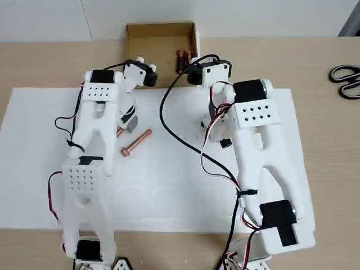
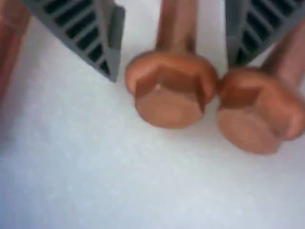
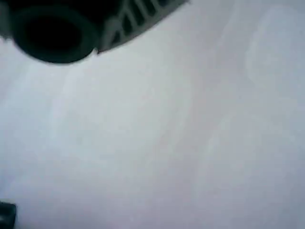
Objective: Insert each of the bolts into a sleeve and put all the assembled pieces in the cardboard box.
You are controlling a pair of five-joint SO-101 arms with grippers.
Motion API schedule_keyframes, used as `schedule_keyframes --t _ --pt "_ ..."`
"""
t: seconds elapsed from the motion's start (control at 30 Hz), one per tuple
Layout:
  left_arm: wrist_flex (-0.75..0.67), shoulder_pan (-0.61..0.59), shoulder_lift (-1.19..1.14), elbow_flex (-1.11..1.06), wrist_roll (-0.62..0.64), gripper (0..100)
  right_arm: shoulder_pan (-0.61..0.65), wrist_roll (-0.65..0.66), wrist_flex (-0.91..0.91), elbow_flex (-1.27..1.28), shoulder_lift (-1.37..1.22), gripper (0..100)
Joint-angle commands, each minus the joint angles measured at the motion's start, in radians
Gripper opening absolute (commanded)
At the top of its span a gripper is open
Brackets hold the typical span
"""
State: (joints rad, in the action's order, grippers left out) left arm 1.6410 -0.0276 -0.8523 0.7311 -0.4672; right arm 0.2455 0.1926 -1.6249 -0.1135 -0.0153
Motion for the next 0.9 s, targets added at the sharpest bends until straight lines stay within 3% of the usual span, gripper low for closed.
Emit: schedule_keyframes --t 0.0,0.33,0.87 --pt "-0.005 0.0 -0.005 0.038 -0.002 14 0.004 0.009 -0.001 -0.005 0.059 0.3" --pt "-0.049 0.006 -0.009 0.028 0.0 14 0.004 0.008 0.001 -0.005 0.056 0.3" --pt "-0.044 0.032 -0.094 0.036 0.031 1 0.004 0.008 -0.001 -0.005 0.054 0.3"
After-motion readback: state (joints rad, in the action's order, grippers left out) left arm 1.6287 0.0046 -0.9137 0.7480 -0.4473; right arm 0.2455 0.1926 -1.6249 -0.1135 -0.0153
